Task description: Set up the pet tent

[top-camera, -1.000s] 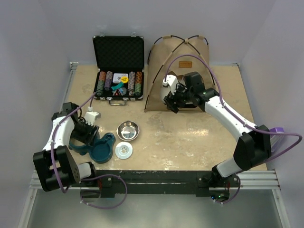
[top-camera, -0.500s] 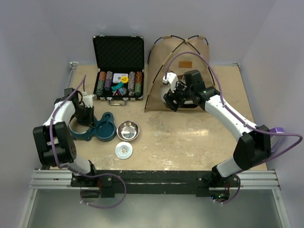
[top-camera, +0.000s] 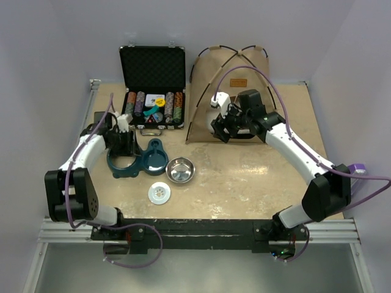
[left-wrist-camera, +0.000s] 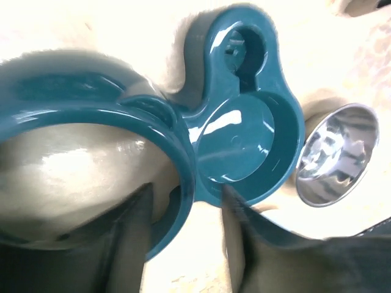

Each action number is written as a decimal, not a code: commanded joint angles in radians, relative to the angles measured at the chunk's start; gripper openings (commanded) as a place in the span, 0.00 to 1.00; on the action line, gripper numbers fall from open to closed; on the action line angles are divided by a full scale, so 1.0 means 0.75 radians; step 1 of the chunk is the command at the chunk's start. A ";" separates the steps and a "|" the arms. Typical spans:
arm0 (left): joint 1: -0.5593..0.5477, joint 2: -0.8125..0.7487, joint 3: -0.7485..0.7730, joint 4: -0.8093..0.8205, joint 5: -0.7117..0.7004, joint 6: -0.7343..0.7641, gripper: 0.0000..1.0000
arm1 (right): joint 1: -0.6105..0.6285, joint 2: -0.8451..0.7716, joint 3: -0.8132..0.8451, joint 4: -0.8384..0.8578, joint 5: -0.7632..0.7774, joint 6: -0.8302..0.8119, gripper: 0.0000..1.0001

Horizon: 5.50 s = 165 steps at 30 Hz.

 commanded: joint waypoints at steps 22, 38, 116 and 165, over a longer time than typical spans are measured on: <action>-0.743 0.362 0.294 0.236 0.043 0.739 0.57 | -0.106 -0.230 -0.081 0.023 -0.009 0.085 0.78; -0.577 0.154 0.392 -0.079 0.149 0.602 0.00 | -0.139 -0.281 -0.097 0.005 -0.029 0.061 0.78; -0.930 0.544 0.433 -0.914 -0.014 2.302 0.63 | -0.137 -0.328 -0.147 -0.085 -0.088 0.008 0.80; -0.701 0.191 0.523 -0.908 0.446 1.570 0.00 | -0.137 -0.353 -0.163 -0.114 -0.072 -0.086 0.79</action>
